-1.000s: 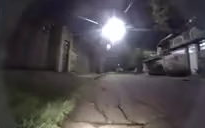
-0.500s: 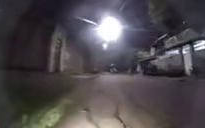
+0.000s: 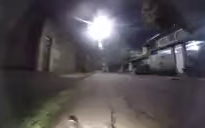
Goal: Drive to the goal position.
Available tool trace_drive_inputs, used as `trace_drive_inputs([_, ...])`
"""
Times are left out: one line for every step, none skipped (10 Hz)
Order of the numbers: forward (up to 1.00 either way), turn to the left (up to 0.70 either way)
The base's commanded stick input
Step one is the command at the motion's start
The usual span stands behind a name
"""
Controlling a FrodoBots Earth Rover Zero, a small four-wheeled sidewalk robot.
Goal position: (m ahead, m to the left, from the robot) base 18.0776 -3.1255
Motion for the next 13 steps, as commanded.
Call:
trace_drive_inputs([0.70,0.00])
trace_drive_inputs([0.70,0.00])
trace_drive_inputs([0.70,0.00])
trace_drive_inputs([0.70,0.00])
trace_drive_inputs([0.70,0.00])
trace_drive_inputs([0.70,0.00])
trace_drive_inputs([0.70,0.00])
trace_drive_inputs([0.70,0.00])
trace_drive_inputs([0.70,0.00])
trace_drive_inputs([0.70,0.00])
trace_drive_inputs([0.70,0.00])
trace_drive_inputs([0.70,0.00])
trace_drive_inputs([0.70,0.00])
